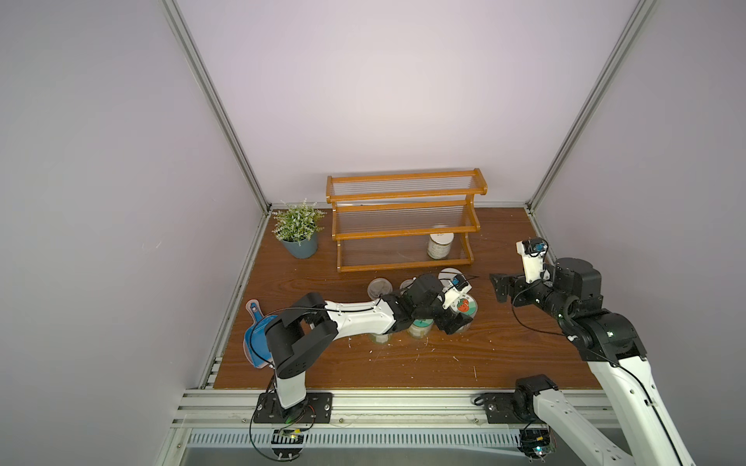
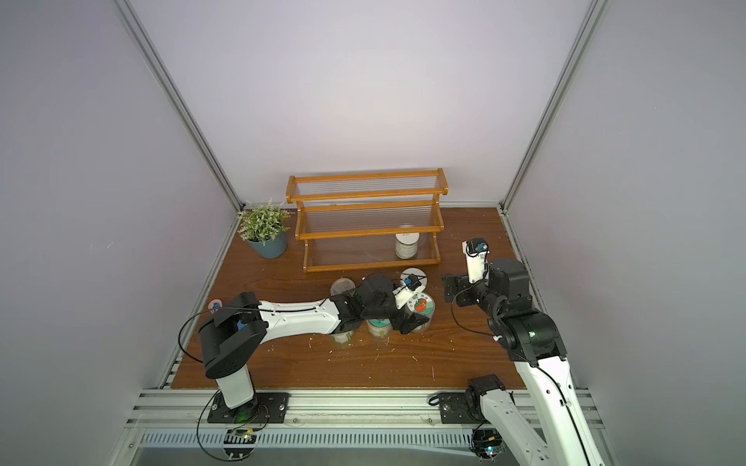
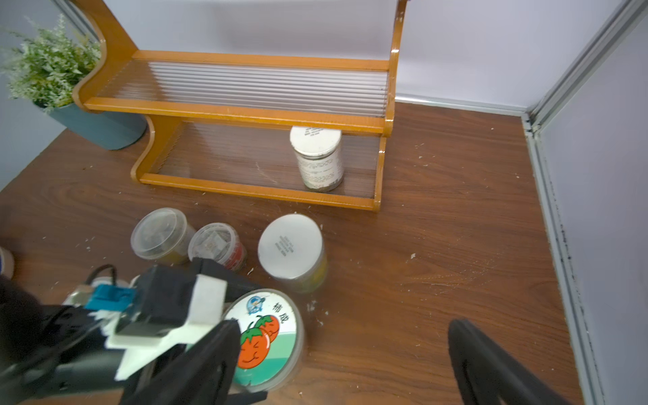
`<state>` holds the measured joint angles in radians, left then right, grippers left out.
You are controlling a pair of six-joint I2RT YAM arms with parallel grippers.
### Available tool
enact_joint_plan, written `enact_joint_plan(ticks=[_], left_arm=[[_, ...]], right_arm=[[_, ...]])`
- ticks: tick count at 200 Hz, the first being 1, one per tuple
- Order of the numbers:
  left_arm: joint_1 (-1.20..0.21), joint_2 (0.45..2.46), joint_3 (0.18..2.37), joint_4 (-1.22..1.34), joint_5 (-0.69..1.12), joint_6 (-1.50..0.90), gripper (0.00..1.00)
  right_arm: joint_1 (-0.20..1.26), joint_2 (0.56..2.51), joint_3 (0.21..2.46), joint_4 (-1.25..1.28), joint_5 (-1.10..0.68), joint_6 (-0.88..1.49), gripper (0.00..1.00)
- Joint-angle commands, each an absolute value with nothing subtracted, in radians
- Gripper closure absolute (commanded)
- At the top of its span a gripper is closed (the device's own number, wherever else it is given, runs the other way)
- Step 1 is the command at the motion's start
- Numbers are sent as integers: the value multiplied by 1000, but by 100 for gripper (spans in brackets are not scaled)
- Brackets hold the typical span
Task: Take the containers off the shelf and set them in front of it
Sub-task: Place the container at the center of the board.
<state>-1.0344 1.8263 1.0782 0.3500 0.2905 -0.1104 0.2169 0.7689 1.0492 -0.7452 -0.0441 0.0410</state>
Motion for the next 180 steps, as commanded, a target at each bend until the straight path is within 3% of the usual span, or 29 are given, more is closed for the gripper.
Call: enact_joint_plan(ticks=[1,80,180], left_arm=[[-1034,1853,1108,418,330,-85,14],[-999,1938,1099,445,361,-33,13],[-996,1858,1047,391,352,17,1]], right_arm=[[212,781,1088,-815,-123,25,1],[212,770,1123,-860,-159,19,1],[211,788,1082,-811,-167,8,1]])
